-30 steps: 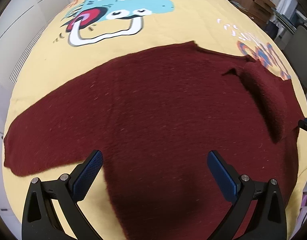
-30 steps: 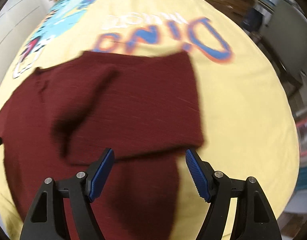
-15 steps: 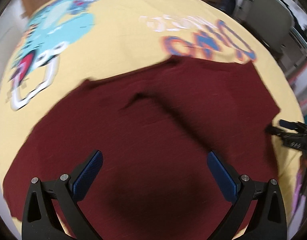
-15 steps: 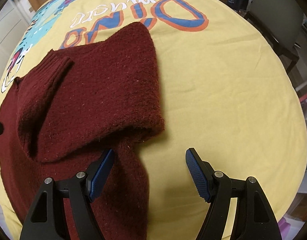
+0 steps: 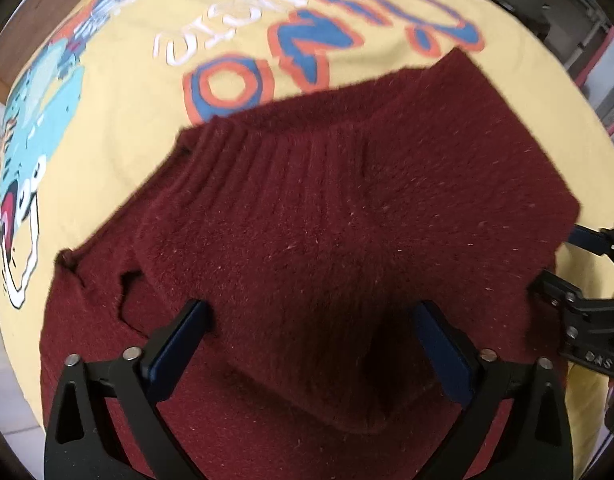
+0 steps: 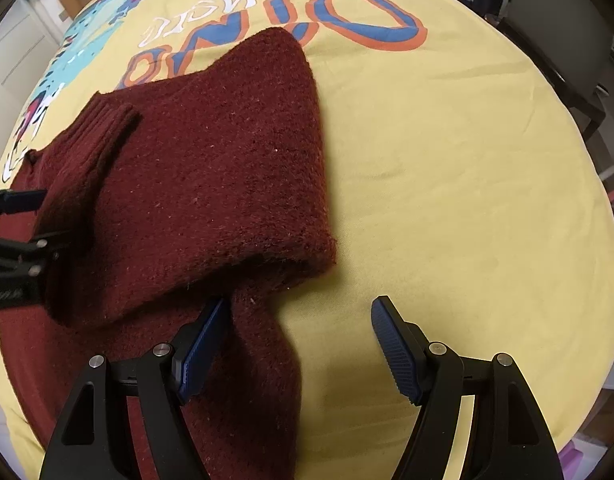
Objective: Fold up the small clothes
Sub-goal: 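Grasp the ribbed sleeve cuff with the left gripper and fold it across the body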
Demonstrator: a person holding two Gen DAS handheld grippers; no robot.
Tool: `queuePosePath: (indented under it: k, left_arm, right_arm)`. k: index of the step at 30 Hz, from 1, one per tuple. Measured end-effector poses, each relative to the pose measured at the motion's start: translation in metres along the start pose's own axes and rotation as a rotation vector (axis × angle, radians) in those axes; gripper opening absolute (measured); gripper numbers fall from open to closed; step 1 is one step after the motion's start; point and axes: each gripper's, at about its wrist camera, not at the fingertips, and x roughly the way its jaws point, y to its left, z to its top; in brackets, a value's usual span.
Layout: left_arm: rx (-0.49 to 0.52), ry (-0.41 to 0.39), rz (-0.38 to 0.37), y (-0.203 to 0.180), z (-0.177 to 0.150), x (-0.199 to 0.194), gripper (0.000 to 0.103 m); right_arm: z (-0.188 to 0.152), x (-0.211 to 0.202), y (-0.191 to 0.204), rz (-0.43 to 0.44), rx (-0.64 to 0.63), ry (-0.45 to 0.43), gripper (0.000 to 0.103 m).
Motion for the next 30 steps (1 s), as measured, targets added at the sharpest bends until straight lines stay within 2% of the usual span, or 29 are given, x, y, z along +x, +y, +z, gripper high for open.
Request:
queuePosePath:
  k: [2,3,5,6,7,8,10,11,12,13,14,15,21,25,27,30]
  left_arm:
    - [-0.003,0.017,0.028,0.002,0.002,0.009,0.07]
    - [-0.003,0.018,0.048,0.004,0.002,0.012,0.064]
    - [-0.006,0.006,0.064,0.01,0.001,0.012,0.044]
    - [-0.009,0.003,0.066,0.014,-0.001,0.012,0.037]
    - [-0.01,-0.001,0.069,0.019,-0.005,0.01,0.023]
    - [-0.013,-0.004,0.075,0.024,-0.007,0.008,0.014]
    - [-0.036,-0.024,0.056,0.039,-0.011,0.003,0.014]
    - [-0.052,-0.034,0.046,0.047,-0.013,0.0,0.014]
    - [-0.07,-0.048,0.043,0.056,-0.017,-0.004,0.014]
    - [-0.084,-0.067,0.042,0.065,-0.021,-0.009,0.014]
    - [-0.094,-0.084,0.044,0.072,-0.024,-0.014,0.014]
    - [-0.104,-0.103,0.051,0.08,-0.028,-0.019,0.014]
    - [-0.167,-0.187,0.1,0.126,-0.055,-0.041,0.013]
    - [-0.276,-0.2,0.069,0.148,-0.07,-0.032,0.013]
    - [-0.331,-0.178,0.038,0.164,-0.085,-0.024,0.014]
    - [-0.396,-0.144,-0.01,0.167,-0.097,-0.003,0.014]
  right_arm:
    - [0.001,0.002,0.001,-0.001,-0.002,-0.002,0.075]
    - [0.002,0.003,0.002,-0.002,-0.002,-0.003,0.075]
    - [0.004,0.004,0.003,-0.001,-0.002,-0.009,0.075]
    - [0.006,0.005,0.004,0.0,-0.003,-0.01,0.075]
    - [0.007,0.005,0.006,0.001,-0.004,-0.01,0.075]
    - [0.009,0.005,0.008,0.001,-0.005,-0.011,0.075]
    - [0.013,0.006,0.011,-0.002,-0.005,-0.012,0.075]
    - [0.014,0.006,0.014,-0.003,-0.009,-0.011,0.069]
    - [0.016,0.005,0.017,-0.003,-0.015,-0.014,0.054]
    - [0.018,0.005,0.02,-0.001,-0.021,-0.018,0.043]
    - [0.021,0.005,0.025,0.006,-0.027,-0.021,0.025]
    - [0.022,0.004,0.029,0.014,-0.035,-0.023,0.021]
    - [0.023,0.0,0.052,0.004,-0.071,-0.047,0.016]
    - [0.021,0.008,0.062,-0.001,-0.096,-0.027,0.016]
    - [0.019,0.009,0.063,0.0,-0.098,-0.022,0.016]
    - [0.017,0.009,0.064,0.002,-0.1,-0.014,0.016]
